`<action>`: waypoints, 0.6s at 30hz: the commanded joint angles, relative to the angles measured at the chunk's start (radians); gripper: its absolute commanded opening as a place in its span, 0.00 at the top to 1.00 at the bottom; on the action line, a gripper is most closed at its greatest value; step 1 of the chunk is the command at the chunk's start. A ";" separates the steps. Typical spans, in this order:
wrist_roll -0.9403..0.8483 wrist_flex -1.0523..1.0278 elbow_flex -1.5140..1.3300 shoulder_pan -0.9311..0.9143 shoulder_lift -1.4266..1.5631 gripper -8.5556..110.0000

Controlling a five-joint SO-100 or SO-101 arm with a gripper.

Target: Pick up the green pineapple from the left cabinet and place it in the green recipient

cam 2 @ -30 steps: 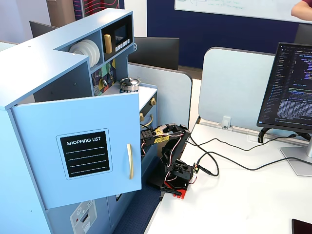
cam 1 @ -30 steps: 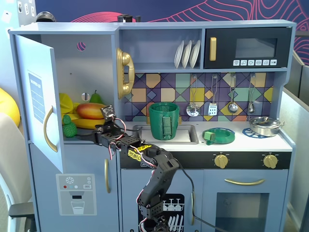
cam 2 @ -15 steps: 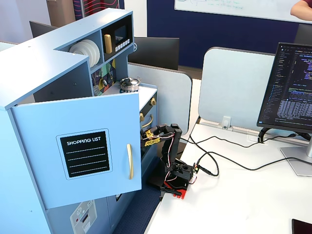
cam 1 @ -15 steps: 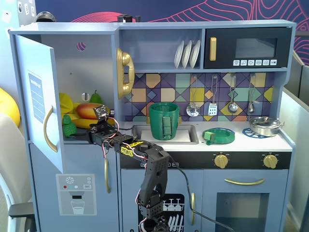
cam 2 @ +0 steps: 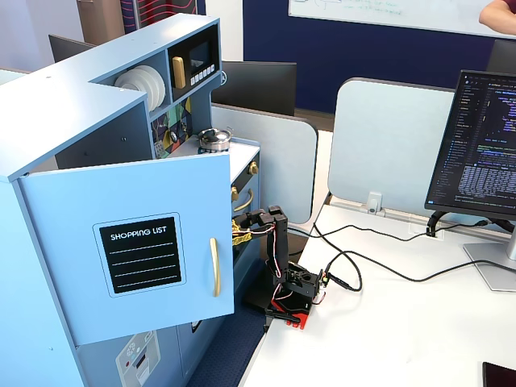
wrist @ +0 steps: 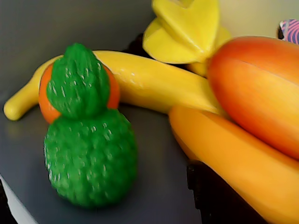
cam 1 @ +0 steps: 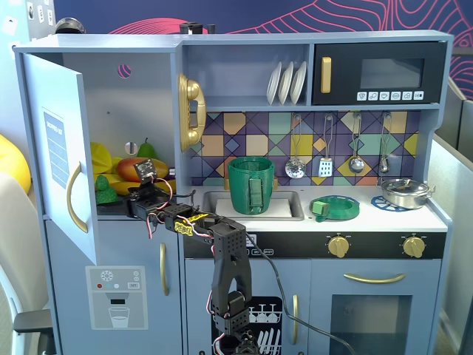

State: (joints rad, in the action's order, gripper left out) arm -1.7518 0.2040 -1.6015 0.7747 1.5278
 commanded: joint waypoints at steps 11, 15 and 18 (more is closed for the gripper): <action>-0.018 0.055 0.249 0.026 -0.138 0.53; -0.025 0.031 0.305 0.026 -0.173 0.54; -0.026 0.029 0.333 0.029 -0.196 0.54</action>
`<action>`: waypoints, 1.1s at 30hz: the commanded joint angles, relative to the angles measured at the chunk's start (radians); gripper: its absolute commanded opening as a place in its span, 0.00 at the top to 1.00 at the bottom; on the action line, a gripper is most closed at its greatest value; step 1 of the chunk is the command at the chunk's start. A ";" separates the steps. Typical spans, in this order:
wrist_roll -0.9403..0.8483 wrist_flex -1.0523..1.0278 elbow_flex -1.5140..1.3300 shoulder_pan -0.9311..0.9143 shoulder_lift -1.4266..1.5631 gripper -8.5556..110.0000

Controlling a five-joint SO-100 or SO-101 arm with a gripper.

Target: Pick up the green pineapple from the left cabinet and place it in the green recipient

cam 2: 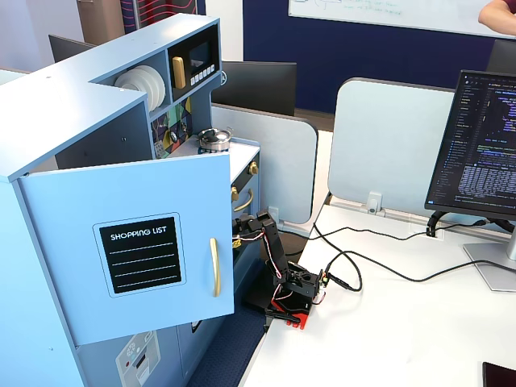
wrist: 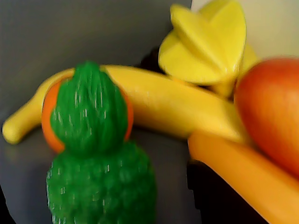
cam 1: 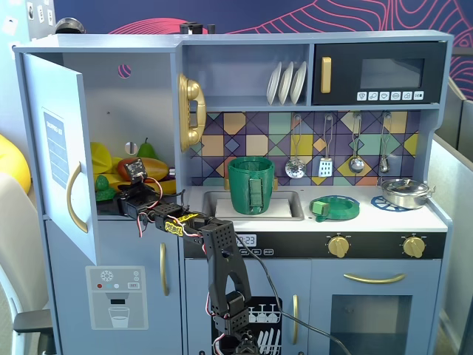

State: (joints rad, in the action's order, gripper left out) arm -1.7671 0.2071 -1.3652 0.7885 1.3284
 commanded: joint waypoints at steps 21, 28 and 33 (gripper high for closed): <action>-0.094 -0.091 0.221 0.055 -0.110 0.92; -0.112 -0.106 0.224 0.060 -0.101 0.93; -0.192 -0.098 0.207 0.057 -0.034 0.93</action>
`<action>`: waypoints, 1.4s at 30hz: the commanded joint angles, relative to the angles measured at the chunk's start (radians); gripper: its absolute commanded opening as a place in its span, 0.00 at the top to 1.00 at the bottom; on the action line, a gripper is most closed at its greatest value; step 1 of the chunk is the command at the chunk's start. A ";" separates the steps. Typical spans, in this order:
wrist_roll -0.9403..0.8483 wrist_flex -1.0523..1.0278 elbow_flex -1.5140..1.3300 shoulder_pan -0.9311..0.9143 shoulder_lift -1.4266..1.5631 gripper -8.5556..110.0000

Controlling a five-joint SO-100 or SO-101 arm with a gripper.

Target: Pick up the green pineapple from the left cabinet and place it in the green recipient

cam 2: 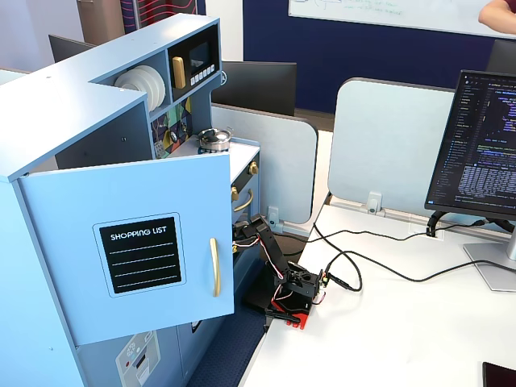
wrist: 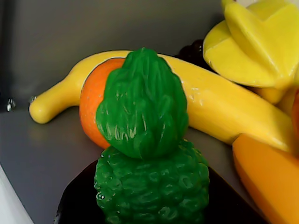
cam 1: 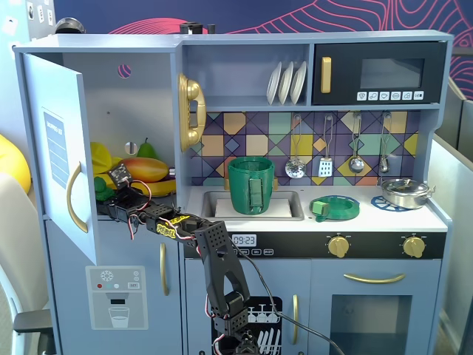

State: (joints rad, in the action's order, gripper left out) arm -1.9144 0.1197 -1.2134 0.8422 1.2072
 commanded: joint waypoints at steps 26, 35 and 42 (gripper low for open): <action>-0.120 -0.071 -0.624 -0.094 1.181 0.93; -0.100 -0.144 -0.707 -0.241 1.439 0.93; -0.020 -0.339 -0.617 -0.445 1.536 0.93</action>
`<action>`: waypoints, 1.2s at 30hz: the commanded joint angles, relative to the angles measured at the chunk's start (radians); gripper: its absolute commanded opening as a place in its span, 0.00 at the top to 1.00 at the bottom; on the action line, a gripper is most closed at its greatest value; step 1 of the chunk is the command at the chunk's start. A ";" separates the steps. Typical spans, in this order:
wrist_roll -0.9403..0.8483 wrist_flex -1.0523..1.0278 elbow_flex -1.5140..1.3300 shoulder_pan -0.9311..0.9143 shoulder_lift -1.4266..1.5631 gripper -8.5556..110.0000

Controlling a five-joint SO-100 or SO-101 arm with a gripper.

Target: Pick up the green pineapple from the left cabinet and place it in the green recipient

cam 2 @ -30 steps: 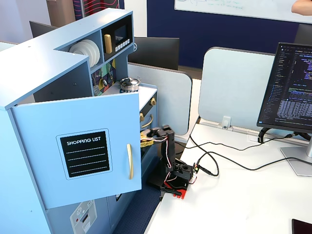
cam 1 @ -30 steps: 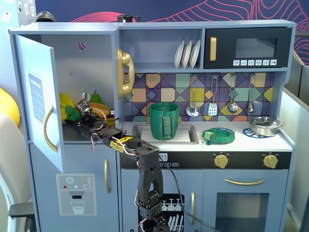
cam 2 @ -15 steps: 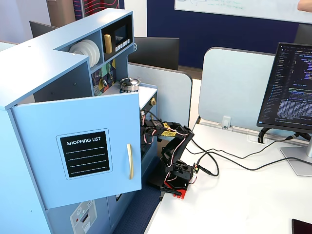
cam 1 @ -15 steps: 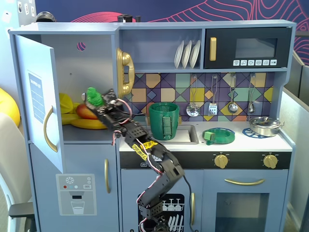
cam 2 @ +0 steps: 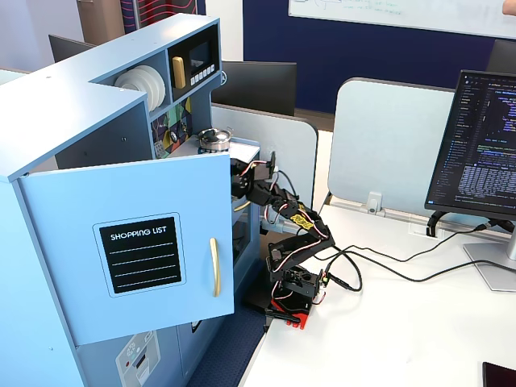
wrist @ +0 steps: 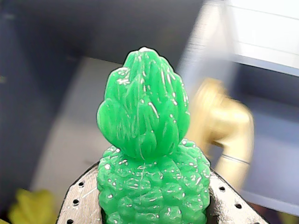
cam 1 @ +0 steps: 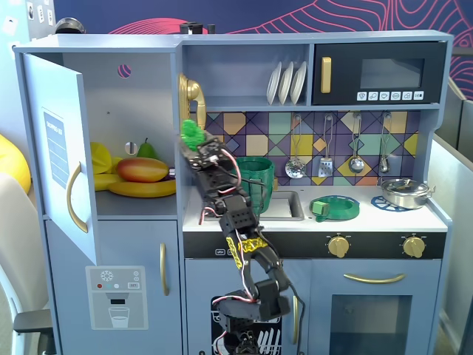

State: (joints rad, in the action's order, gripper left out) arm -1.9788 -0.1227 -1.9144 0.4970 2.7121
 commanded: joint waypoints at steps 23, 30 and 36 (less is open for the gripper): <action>0.244 -0.575 0.664 -0.531 -0.431 0.93; 0.236 -0.658 0.762 -0.574 -0.589 0.93; 0.227 -0.632 0.802 -0.588 -0.696 0.93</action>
State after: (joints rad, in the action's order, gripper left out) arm -1.7457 -0.7823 -1.1858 -0.0798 2.0601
